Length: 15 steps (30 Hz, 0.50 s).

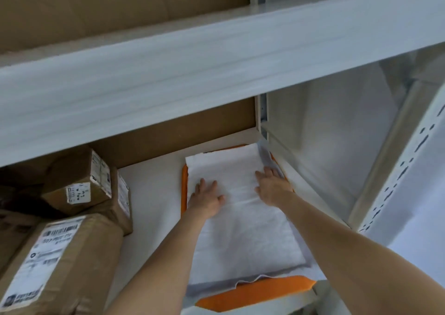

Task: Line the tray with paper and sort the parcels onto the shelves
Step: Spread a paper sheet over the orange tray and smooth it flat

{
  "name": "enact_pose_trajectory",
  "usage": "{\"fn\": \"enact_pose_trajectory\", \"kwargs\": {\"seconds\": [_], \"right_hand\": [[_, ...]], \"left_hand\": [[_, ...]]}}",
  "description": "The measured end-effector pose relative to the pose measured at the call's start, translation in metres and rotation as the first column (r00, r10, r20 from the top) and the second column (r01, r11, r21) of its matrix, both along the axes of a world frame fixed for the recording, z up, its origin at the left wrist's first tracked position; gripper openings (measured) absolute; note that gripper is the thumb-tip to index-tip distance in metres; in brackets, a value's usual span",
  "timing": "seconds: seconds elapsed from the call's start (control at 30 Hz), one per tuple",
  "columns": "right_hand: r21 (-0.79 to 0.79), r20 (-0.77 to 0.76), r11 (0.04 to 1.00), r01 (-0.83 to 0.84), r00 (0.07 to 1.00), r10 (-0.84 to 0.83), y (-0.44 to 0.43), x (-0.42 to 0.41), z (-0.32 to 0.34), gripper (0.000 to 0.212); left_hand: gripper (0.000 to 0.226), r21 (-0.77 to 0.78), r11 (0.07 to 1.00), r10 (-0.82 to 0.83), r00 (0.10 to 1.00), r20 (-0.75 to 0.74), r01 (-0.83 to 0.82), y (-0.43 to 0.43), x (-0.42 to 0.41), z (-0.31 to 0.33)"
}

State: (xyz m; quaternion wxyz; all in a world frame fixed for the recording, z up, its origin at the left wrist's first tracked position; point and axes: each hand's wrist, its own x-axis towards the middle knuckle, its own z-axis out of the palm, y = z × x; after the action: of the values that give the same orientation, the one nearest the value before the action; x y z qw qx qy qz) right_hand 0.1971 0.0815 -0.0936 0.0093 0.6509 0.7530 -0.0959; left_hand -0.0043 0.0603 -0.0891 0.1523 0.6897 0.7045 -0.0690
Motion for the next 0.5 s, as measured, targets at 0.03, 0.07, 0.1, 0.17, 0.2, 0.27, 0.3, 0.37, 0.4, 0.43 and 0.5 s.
{"fn": "enact_pose_trajectory", "kwargs": {"seconds": [0.03,0.07,0.1,0.17,0.2,0.27,0.3,0.37,0.4,0.43,0.5], "right_hand": [[0.024,0.005,0.999,-0.03,1.0,0.03,-0.004,-0.001,0.005,0.053],[0.021,-0.002,0.998,-0.062,0.998,0.062,-0.011,-0.004,0.009,0.053],[-0.008,-0.01,0.996,-0.091,0.996,0.091,-0.02,-0.007,0.011,0.052],[-0.091,0.012,0.988,-0.126,0.992,0.127,-0.037,-0.011,0.009,0.051],[-0.123,0.026,0.985,-0.118,0.992,0.122,-0.046,-0.009,0.006,0.051],[-0.13,0.04,0.99,-0.057,0.997,0.062,-0.059,0.001,0.001,0.049],[-0.12,0.043,0.993,-0.017,0.999,0.022,-0.063,0.006,-0.001,0.048],[-0.121,0.033,0.992,0.031,0.999,-0.028,-0.069,0.015,-0.001,0.049],[-0.139,0.017,0.99,0.032,0.999,-0.03,-0.071,0.017,0.0,0.051],[-0.161,-0.002,0.987,0.022,1.0,-0.023,-0.071,0.019,0.0,0.053],[-0.193,-0.031,0.981,0.004,0.999,-0.01,-0.07,0.02,0.002,0.056]], "left_hand": [[0.063,0.027,1.0,0.003,1.0,-0.007,-0.003,-0.005,0.002,0.002],[0.063,0.045,0.999,-0.017,1.0,-0.017,0.018,-0.013,0.005,0.003],[0.063,0.044,0.998,-0.052,0.999,-0.018,0.052,-0.02,0.01,0.004],[0.064,0.002,0.993,-0.118,0.993,-0.005,0.118,-0.036,0.02,0.004],[0.064,-0.028,0.991,-0.132,0.991,0.001,0.132,-0.044,0.024,0.002],[0.064,-0.058,0.99,-0.127,0.992,0.001,0.127,-0.059,0.027,-0.003],[0.064,-0.054,0.992,-0.114,0.993,-0.008,0.114,-0.065,0.027,-0.004],[0.063,-0.051,0.995,-0.082,0.996,-0.019,0.081,-0.074,0.028,-0.003],[0.064,-0.062,0.996,-0.07,0.997,-0.021,0.069,-0.077,0.029,-0.001],[0.064,-0.073,0.995,-0.064,0.998,-0.025,0.062,-0.079,0.029,0.0],[0.066,-0.091,0.995,-0.051,0.998,-0.028,0.049,-0.084,0.027,0.003]]}}
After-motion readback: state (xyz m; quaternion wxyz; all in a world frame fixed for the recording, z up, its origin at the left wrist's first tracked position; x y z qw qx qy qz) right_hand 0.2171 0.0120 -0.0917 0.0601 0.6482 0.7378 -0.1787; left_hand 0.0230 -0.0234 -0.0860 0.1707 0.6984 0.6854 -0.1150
